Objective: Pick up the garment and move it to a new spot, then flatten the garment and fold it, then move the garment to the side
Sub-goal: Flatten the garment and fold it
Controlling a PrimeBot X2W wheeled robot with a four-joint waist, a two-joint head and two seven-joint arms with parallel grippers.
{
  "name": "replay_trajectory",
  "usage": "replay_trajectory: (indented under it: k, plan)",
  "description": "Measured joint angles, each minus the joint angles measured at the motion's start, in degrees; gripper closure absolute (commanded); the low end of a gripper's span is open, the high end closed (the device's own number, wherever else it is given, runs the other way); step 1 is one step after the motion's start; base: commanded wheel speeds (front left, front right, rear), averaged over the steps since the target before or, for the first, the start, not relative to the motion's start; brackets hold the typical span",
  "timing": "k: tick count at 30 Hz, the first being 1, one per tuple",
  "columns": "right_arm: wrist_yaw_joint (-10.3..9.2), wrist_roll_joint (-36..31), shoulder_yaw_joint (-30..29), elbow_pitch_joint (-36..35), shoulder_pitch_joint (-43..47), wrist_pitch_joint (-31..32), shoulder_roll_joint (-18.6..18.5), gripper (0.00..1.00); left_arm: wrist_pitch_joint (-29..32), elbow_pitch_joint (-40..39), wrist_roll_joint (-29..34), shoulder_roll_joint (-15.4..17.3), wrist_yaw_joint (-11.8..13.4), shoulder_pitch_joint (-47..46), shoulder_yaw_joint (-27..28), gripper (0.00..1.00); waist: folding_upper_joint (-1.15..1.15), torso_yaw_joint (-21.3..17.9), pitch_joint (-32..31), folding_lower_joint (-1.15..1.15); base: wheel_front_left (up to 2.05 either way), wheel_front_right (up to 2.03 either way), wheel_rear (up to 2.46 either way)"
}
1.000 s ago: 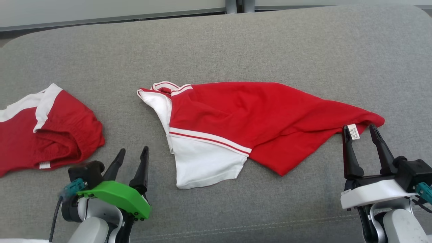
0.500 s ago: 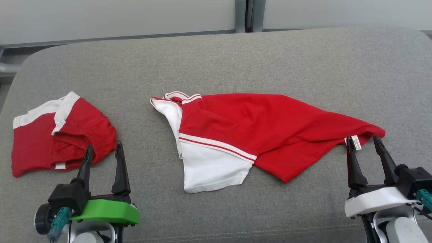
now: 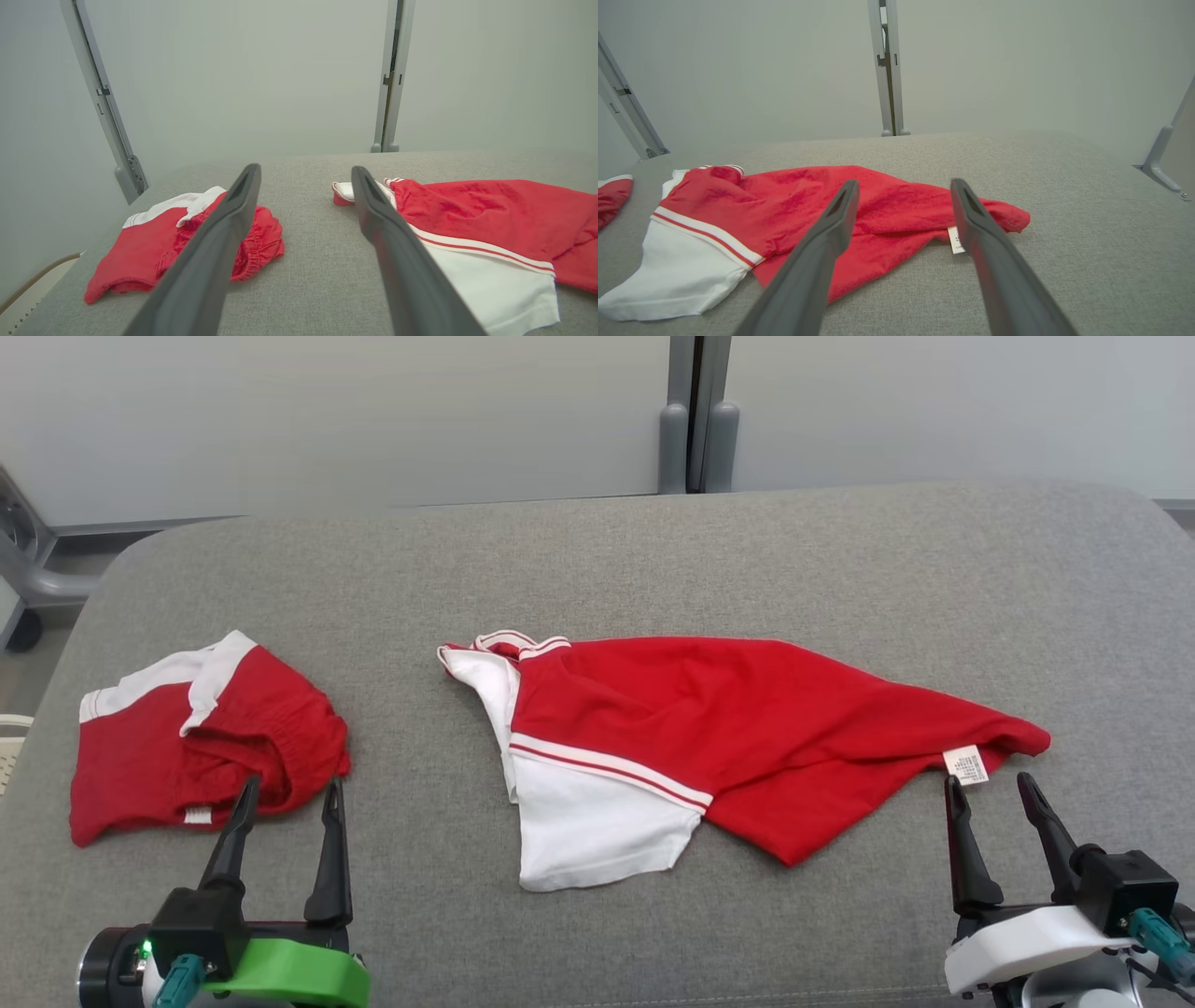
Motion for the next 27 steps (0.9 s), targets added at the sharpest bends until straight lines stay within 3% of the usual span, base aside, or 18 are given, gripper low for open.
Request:
replay_trajectory:
  k: [16,22,27]
  plan:
    - [0.0,-0.35,0.78,-0.1,0.19,0.0,0.62,0.0,-0.01,1.88,3.11,-3.82,-5.16,0.59,4.53,0.0,0.0,-0.08,-0.38,0.0,0.0,0.0,0.0]
    - [0.0,-0.27,0.92,-0.12,0.15,0.0,0.65,0.0,0.15,4.74,1.58,-5.3,-7.87,0.99,4.11,0.0,0.0,-0.06,-0.07,0.0,0.0,0.0,0.0]
    - [0.0,0.36,-0.01,0.97,-0.2,0.29,0.58,0.0,6.26,6.28,-1.0,-5.86,-10.47,0.71,0.9,0.0,0.0,-0.37,0.84,0.0,0.0,0.0,0.0]
